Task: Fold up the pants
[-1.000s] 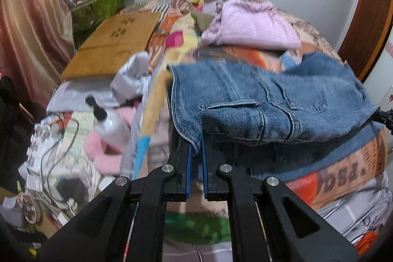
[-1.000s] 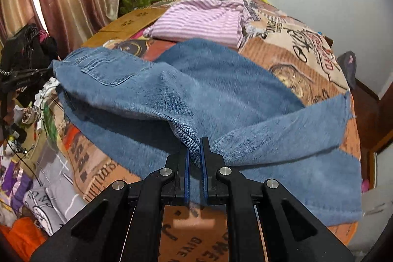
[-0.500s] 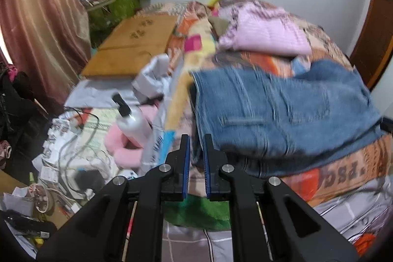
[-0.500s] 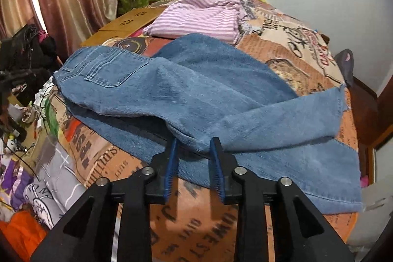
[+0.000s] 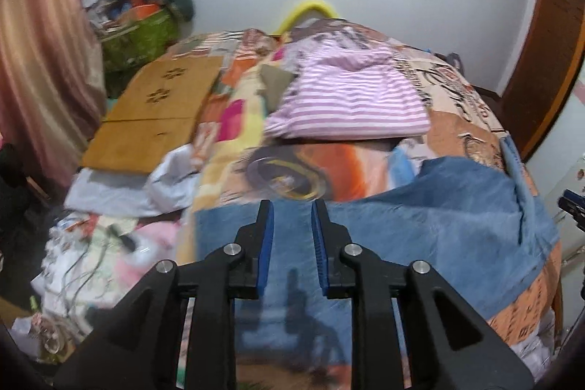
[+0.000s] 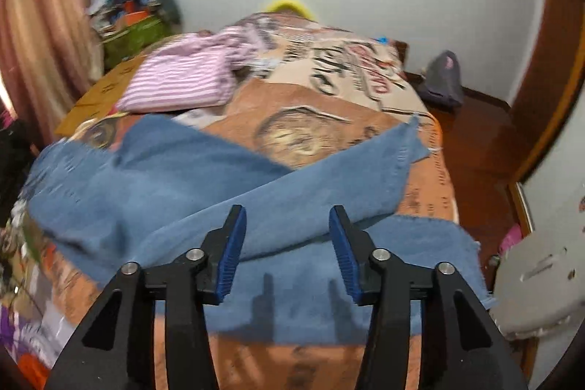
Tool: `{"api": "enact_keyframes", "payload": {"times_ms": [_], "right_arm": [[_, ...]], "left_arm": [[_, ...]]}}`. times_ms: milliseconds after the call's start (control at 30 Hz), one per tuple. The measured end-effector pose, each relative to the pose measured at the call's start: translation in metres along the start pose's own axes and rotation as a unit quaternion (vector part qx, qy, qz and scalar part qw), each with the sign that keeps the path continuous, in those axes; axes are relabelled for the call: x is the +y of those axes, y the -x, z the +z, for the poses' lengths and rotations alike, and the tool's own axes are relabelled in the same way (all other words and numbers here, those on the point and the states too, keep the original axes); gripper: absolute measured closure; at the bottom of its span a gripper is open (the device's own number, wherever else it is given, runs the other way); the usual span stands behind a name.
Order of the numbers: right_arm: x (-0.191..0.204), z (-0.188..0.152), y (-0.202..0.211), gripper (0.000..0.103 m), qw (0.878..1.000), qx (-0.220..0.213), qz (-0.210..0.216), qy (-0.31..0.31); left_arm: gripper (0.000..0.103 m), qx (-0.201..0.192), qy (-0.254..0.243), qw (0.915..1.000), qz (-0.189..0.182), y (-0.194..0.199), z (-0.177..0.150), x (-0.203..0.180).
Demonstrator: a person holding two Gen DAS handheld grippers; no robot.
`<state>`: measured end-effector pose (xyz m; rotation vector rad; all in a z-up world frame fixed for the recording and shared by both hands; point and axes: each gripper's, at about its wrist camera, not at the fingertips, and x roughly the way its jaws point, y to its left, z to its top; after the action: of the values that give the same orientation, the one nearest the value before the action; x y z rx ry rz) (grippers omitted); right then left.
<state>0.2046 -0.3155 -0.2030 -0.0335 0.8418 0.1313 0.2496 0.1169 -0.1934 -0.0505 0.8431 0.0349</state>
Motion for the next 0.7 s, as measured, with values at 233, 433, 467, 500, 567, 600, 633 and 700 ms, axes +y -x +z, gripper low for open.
{"api": "enact_keyframes", "payload": {"times_ms": [233,433,467,500,567,600,633,700], "right_arm": [[0.005,0.026,-0.05,0.057,1.0,0.023,0.013,-0.002],[0.044,0.027,-0.084,0.057,0.993,0.069,0.043,0.08],[0.047,0.023,-0.087,0.057,0.992,0.08,0.041,0.092],[0.05,0.017,-0.09,0.057,0.989,0.094,0.033,0.111],[0.047,0.009,-0.087,0.058,0.988,0.089,0.031,0.122],[0.042,0.007,-0.082,0.06,0.988,0.096,0.031,0.119],[0.037,0.005,-0.078,0.06,0.988,0.102,0.032,0.114],[0.027,-0.001,-0.07,0.06,0.988,0.109,0.026,0.102]], "left_arm": [[0.076,0.054,-0.041,0.9972,-0.033,-0.071,-0.005,-0.061],[0.076,0.111,-0.069,0.9909,-0.031,-0.11,-0.037,-0.084],[0.076,0.112,-0.076,0.9905,-0.027,-0.111,-0.041,-0.086],[0.076,0.109,-0.085,0.9902,-0.023,-0.112,-0.044,-0.089],[0.076,0.103,-0.098,0.9897,-0.017,-0.11,-0.046,-0.092],[0.076,0.102,-0.101,0.9895,-0.016,-0.108,-0.046,-0.092],[0.076,0.102,-0.1,0.9896,-0.017,-0.108,-0.046,-0.092],[0.076,0.103,-0.089,0.9904,-0.023,-0.107,-0.047,-0.088]]}}
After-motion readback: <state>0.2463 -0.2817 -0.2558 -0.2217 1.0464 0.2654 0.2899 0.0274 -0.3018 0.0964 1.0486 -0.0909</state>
